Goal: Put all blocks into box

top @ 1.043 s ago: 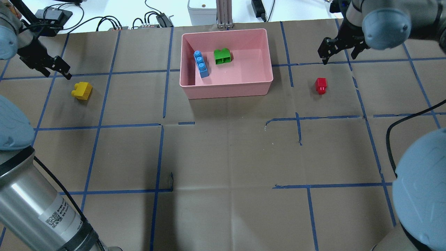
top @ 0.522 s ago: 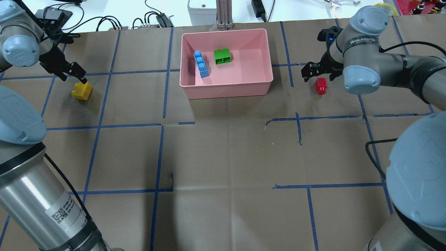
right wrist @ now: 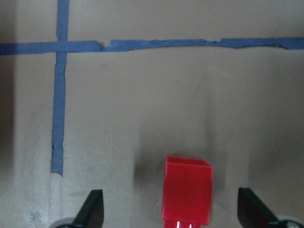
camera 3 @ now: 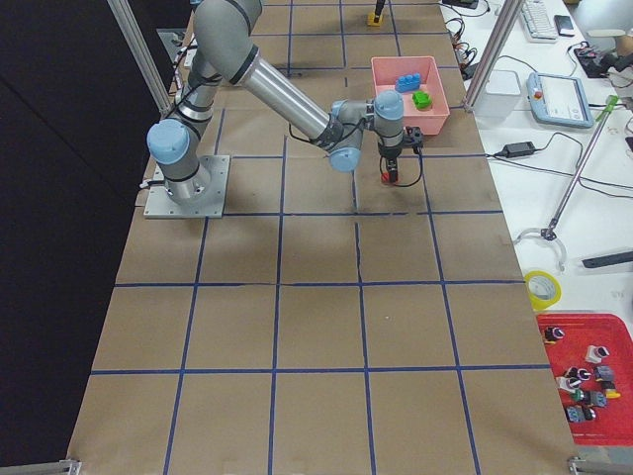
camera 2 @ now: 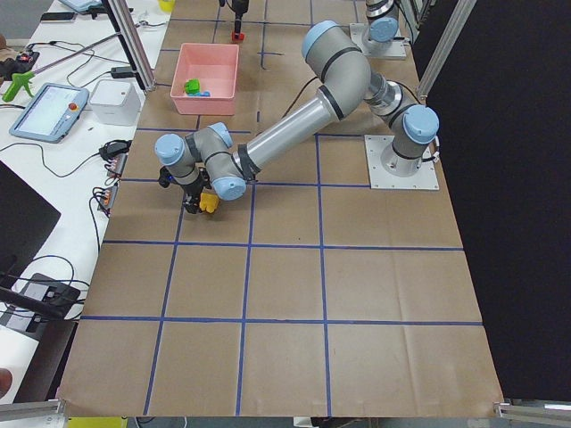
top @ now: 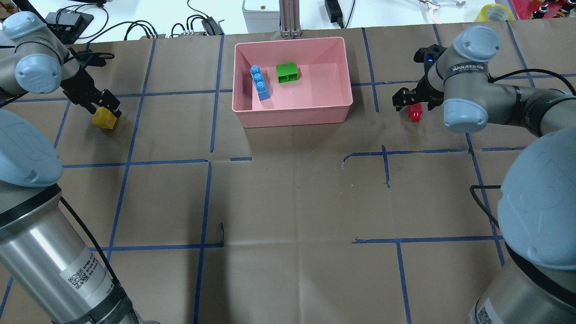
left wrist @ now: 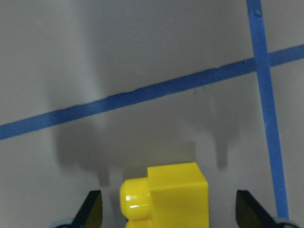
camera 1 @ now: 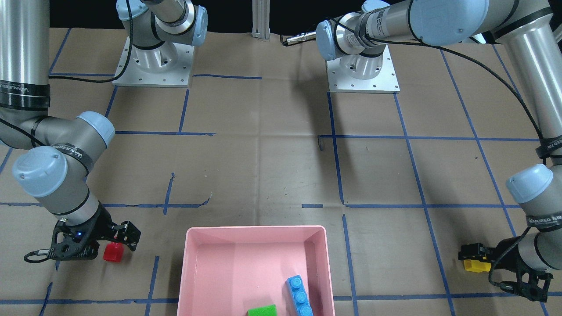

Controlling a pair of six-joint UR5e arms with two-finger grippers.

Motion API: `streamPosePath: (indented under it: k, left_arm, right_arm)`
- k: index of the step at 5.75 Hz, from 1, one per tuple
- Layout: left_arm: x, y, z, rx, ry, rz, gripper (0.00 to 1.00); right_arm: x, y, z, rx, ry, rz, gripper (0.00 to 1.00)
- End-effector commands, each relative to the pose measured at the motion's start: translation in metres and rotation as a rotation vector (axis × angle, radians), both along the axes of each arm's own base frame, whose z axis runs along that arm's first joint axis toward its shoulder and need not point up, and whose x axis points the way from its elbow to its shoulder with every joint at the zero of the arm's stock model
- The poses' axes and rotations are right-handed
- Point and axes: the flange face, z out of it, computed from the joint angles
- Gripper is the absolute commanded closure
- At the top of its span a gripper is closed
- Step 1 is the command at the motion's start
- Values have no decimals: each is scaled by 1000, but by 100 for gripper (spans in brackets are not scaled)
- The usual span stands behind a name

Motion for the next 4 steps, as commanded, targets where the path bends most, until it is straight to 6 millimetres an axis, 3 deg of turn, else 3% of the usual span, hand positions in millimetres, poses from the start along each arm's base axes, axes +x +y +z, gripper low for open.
streamPosePath:
  k: [1, 2, 3, 4]
  left_arm:
    - [1, 3, -6, 13, 2, -4, 11]
    - [4, 4, -5, 14, -4, -5, 31]
    - [6, 3, -3, 9, -7, -10, 41]
    - [7, 1, 0, 5, -11, -10, 54]
  right_arm:
    - [-2, -6, -20, -37, 2, -4, 1]
    - [-3, -6, -17, -33, 11, -14, 26]
    - [-3, -4, -8, -35, 18, -15, 72]
    - [-2, 7, -4, 75, -2, -6, 92]
